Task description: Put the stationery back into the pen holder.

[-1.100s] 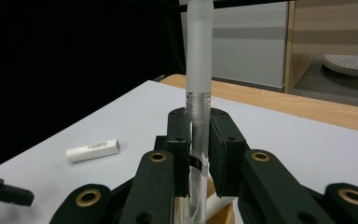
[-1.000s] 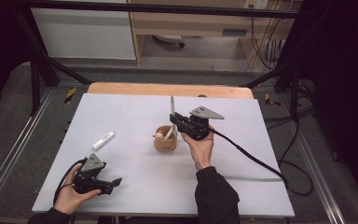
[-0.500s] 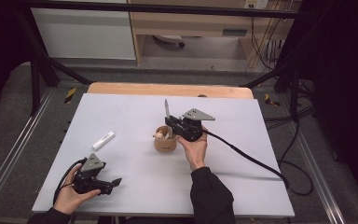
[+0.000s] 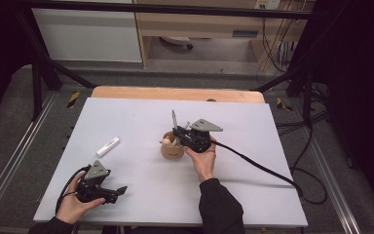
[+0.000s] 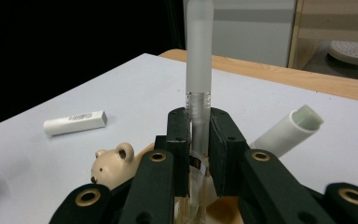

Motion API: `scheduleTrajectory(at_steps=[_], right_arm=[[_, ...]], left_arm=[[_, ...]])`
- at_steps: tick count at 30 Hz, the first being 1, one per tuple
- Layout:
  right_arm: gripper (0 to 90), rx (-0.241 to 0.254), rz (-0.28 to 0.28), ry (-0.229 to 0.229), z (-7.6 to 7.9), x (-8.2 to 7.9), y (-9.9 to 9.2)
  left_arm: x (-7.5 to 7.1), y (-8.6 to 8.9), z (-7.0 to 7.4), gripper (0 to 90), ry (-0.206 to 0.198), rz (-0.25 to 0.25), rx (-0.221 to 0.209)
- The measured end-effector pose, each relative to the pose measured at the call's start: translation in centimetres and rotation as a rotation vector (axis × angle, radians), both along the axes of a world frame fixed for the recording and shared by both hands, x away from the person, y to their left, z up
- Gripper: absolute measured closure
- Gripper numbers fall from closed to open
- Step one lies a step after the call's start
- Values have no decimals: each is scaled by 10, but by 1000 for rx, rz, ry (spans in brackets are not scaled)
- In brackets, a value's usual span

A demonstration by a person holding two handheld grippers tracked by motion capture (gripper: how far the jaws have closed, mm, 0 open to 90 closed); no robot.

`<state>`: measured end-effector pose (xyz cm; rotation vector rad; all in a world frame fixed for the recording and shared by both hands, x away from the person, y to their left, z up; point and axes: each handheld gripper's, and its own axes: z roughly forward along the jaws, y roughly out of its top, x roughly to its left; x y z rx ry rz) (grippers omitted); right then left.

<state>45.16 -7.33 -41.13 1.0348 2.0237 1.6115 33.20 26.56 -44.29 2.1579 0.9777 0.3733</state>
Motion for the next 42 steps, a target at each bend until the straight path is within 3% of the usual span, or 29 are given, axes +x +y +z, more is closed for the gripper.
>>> scheduleTrajectory(at_steps=[13,18,27,33,42], right_arm=[[786,-36,11,14,-10,-7,-2],[768,-40,7,41,-13,-8,-6],[688,-40,18,17,-3,-14,-12],[542,-78,28,14,10,-24,-21],[201,-174,46,94,15,-42,-44]], left_arm=[[0,0,-1,109,2,-3,4],[0,-1,-1,109,4,-3,4],[0,-1,-1,109,6,-3,6],[0,0,-1,109,8,-4,4],[1,6,1,101,10,6,-4]])
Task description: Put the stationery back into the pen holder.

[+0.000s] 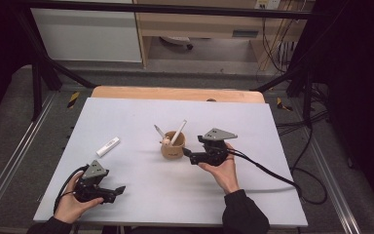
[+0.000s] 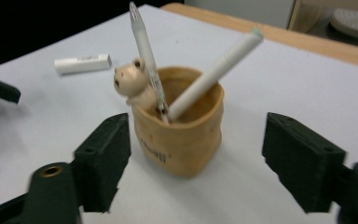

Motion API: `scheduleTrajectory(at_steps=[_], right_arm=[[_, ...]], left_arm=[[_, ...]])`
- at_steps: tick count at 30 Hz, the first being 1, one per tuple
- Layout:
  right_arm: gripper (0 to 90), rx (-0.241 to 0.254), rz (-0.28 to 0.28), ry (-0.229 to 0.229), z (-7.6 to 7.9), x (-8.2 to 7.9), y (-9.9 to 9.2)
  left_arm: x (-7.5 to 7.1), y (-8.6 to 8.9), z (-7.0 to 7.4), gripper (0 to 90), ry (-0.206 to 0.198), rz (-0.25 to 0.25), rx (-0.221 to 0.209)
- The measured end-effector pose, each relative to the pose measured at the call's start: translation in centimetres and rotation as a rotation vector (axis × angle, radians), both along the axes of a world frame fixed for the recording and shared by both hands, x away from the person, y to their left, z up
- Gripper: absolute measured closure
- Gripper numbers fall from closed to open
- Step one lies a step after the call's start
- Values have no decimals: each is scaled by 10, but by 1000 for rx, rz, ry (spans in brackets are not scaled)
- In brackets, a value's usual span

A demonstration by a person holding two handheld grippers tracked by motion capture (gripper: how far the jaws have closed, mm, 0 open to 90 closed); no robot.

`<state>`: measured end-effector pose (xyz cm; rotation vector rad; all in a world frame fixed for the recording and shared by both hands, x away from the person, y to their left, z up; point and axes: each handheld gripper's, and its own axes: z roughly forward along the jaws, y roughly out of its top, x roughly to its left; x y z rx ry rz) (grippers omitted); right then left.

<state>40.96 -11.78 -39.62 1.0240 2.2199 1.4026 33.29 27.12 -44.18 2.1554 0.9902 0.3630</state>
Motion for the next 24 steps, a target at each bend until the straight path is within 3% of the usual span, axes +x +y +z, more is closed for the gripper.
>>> scheduleTrajectory(at_steps=[6,11,24], right_arm=[[99,-82,14,87,-9,-5,-18],[29,-100,16,157,-22,-12,-34],[6,-121,9,167,-38,-35,-74]], left_arm=[[0,3,2,91,5,-3,-6],[3,6,6,76,10,5,-5],[17,19,20,78,0,18,-9]])
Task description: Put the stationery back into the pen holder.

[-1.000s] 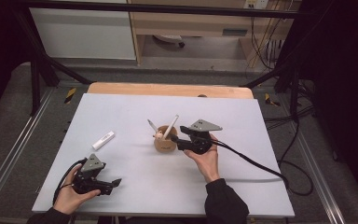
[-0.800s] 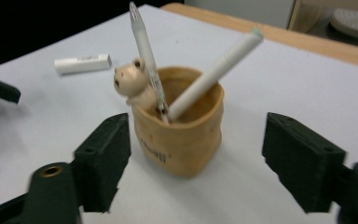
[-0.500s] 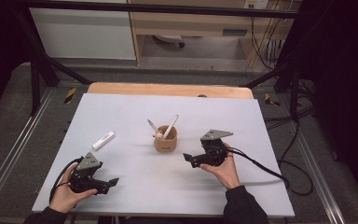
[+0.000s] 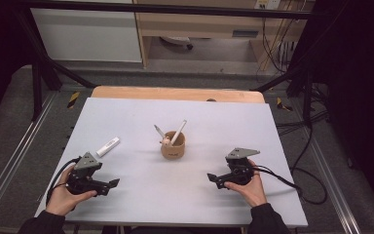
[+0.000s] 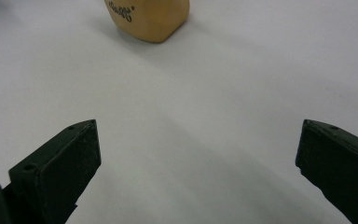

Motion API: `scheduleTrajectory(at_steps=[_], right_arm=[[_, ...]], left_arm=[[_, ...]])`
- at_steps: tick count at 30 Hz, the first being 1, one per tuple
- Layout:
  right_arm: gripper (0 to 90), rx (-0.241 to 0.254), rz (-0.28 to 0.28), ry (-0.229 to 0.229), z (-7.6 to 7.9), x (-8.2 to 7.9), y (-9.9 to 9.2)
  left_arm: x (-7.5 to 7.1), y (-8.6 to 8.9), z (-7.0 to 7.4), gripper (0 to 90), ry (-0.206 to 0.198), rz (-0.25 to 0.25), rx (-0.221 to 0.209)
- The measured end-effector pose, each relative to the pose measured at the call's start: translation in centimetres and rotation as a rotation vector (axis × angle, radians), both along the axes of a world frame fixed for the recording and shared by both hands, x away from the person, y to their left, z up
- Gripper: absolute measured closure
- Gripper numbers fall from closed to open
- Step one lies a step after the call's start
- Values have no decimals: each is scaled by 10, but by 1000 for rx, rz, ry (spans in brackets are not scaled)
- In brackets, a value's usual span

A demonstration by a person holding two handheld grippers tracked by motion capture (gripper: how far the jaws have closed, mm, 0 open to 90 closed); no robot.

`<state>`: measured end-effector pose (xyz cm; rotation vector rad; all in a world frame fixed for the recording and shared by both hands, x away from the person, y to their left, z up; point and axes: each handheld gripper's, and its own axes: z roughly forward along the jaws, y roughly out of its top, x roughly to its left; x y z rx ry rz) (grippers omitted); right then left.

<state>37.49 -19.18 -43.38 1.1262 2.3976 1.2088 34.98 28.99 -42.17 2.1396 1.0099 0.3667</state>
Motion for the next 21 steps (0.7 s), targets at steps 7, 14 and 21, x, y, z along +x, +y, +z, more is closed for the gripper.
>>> scheduleTrajectory(at_steps=[7,14,21], right_arm=[[6,5,-16,12,-4,-5,-13],[5,-12,7,4,-7,-9,-16],[5,-12,11,9,-7,-10,-17]], left_arm=[[15,8,9,85,1,25,1],[34,16,17,117,-2,59,12],[56,27,14,174,2,109,25]])
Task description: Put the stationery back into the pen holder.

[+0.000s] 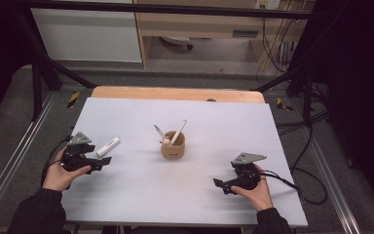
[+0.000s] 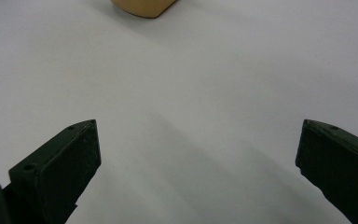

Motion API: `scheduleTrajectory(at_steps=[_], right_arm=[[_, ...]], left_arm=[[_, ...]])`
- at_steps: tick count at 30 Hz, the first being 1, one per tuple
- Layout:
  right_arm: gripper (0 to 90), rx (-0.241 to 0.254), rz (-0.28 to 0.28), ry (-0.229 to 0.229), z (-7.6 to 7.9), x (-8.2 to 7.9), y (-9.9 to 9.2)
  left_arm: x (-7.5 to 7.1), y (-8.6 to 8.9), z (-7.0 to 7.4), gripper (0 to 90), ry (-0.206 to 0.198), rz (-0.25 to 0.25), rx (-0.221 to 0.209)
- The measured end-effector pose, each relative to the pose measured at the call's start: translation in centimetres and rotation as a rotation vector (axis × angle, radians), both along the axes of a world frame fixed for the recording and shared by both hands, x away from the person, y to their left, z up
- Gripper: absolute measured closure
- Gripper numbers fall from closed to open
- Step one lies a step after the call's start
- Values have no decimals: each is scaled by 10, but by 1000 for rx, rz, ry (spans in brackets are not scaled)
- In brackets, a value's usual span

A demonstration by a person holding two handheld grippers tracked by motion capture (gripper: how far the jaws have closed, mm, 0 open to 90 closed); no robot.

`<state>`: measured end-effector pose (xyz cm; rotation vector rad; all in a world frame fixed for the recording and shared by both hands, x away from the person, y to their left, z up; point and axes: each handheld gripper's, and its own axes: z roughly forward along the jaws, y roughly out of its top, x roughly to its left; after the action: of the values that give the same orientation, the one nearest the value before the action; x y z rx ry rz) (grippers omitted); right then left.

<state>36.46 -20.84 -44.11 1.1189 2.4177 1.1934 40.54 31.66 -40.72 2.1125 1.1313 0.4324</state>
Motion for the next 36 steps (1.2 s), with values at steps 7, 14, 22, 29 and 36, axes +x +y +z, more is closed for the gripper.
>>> scheduleTrajectory(at_steps=[7,14,22,29,36], right_arm=[[6,-3,0,11,-2,1,0],[6,-1,3,12,-2,1,0],[6,2,0,12,-2,1,-1],[6,2,1,15,-2,1,-1],[6,2,0,16,-2,1,-1]], left_arm=[[16,6,-8,270,13,4,39],[29,11,-19,386,29,20,55],[35,14,-28,516,66,14,65],[38,12,-32,594,69,0,83],[38,13,-32,649,60,-11,97]])
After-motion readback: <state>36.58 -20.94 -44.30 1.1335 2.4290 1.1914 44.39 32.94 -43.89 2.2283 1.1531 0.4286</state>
